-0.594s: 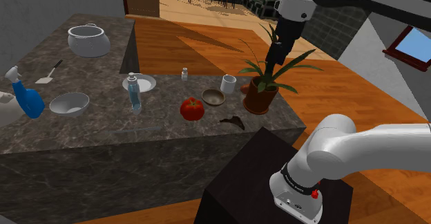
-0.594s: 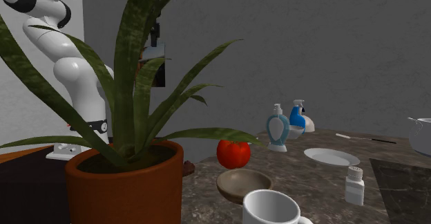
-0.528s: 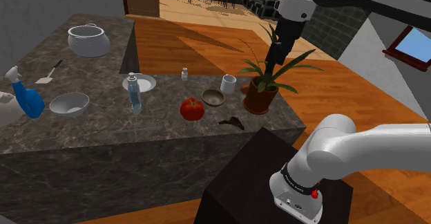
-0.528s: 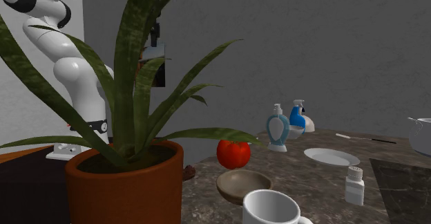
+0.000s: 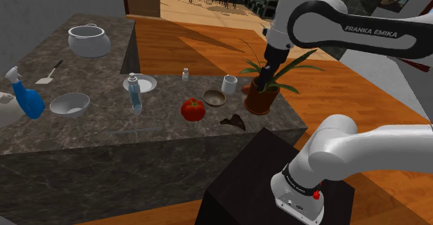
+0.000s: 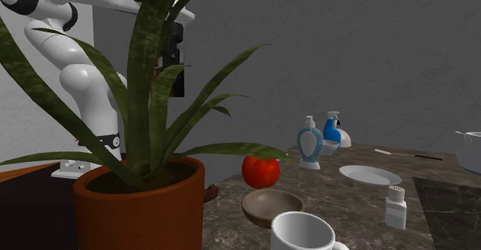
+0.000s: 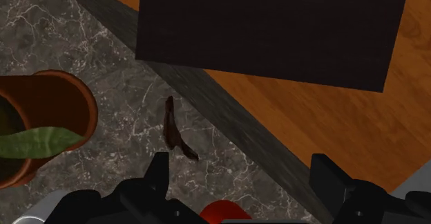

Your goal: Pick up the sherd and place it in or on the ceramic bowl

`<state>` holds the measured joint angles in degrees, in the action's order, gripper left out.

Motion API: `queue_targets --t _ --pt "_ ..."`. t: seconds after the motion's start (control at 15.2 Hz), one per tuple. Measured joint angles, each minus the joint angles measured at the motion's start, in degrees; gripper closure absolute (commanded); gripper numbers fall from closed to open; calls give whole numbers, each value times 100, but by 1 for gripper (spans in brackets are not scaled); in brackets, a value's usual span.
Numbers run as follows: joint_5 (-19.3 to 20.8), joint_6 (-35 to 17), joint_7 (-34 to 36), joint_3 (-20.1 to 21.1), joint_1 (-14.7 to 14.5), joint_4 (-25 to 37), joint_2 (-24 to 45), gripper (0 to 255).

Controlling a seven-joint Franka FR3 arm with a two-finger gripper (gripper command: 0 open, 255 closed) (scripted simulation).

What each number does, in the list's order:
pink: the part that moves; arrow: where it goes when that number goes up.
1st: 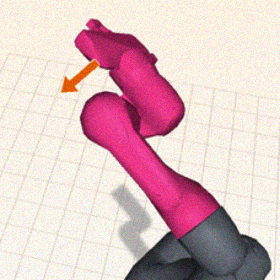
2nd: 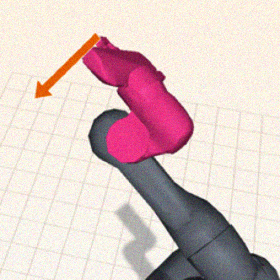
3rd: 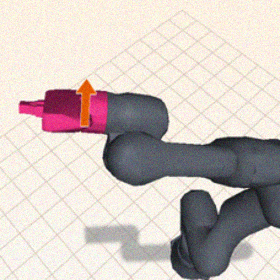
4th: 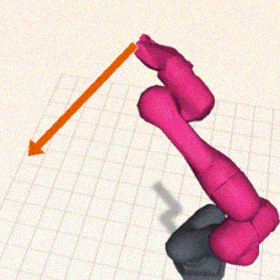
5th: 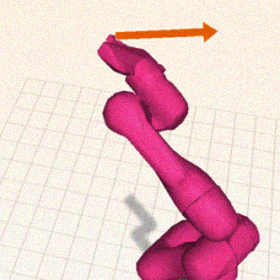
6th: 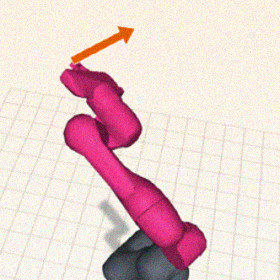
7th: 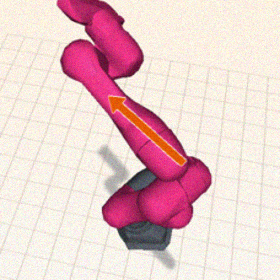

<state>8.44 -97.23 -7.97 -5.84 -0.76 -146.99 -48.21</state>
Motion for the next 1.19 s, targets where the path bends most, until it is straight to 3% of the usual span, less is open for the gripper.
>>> queue_targets --t 0.53,0.79,1.19 --pt "560 -1914 -481 -401 26 -1066 670 0" --pt "948 -3121 -739 -696 132 -1443 1396 0" --pt "1457 -4909 -940 -983 232 -1515 2943 0"
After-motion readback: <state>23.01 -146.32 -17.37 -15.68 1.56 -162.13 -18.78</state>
